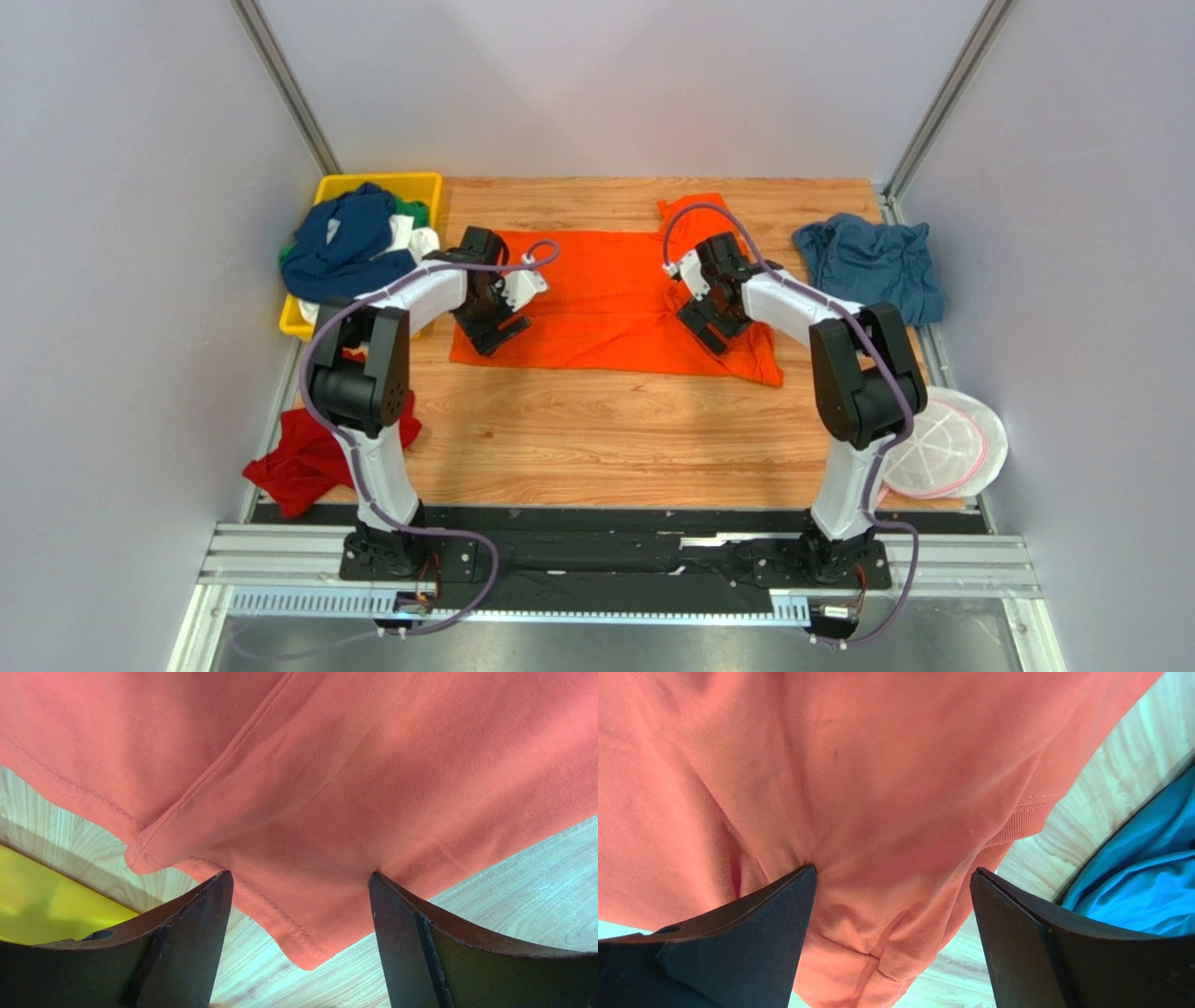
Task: Fold and stack the t-shirts
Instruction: Fold the flattened tshirt in 1/3 of the way
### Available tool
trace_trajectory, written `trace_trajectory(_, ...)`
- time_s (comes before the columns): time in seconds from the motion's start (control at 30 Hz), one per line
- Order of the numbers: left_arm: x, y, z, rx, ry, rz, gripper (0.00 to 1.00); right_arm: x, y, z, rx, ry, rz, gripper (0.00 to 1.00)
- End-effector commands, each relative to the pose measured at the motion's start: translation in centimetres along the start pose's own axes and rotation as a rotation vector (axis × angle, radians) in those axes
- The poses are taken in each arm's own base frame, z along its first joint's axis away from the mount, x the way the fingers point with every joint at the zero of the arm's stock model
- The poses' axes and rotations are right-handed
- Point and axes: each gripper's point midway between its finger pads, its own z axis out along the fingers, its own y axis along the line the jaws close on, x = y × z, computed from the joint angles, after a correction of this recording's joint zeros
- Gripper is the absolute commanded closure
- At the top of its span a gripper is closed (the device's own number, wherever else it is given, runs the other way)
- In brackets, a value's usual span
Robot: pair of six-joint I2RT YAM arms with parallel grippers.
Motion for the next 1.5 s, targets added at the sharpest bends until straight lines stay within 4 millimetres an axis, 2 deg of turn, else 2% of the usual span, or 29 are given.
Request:
trace_trajectory(0.0, 3.0, -2.2, 0.9, 0.073, 0.113, 0.035, 0.19, 4.1, 2.6, -0.4, -0.098, 0.106, -0.020, 0.13)
trace_trajectory(0.23, 4.3, -2.7, -0.2, 0.051, 0.141, 0.048, 0.19, 5.8, 3.5, -1.9, -0.124, 0.128, -0.015, 0.14)
trace_trajectory(0.47, 6.0, -4.0, -1.6, 0.053, 0.179, 0.061, 0.19, 7.2, 3.7, -4.3, -0.132, 0.140, -0.024, 0.14)
trace_trajectory(0.67, 6.8, -5.3, -2.5, 0.053, 0.198, 0.067, 0.19, 7.6, 4.1, -5.7, -0.162, 0.133, -0.019, 0.14)
trace_trajectory(0.93, 7.6, -6.7, -2.8, 0.053, 0.217, 0.073, 0.19, 8.3, 5.6, -6.3, -0.193, 0.137, -0.045, 0.14)
trace_trajectory(1.17, 7.6, -6.9, -2.9, 0.048, 0.218, 0.072, 0.19, 9.2, 6.8, -6.1, -0.216, 0.142, -0.057, 0.14)
trace_trajectory(1.47, 8.6, -7.6, -3.0, 0.039, 0.251, 0.087, 0.19, 10.8, 8.0, -6.2, -0.234, 0.158, -0.059, 0.14)
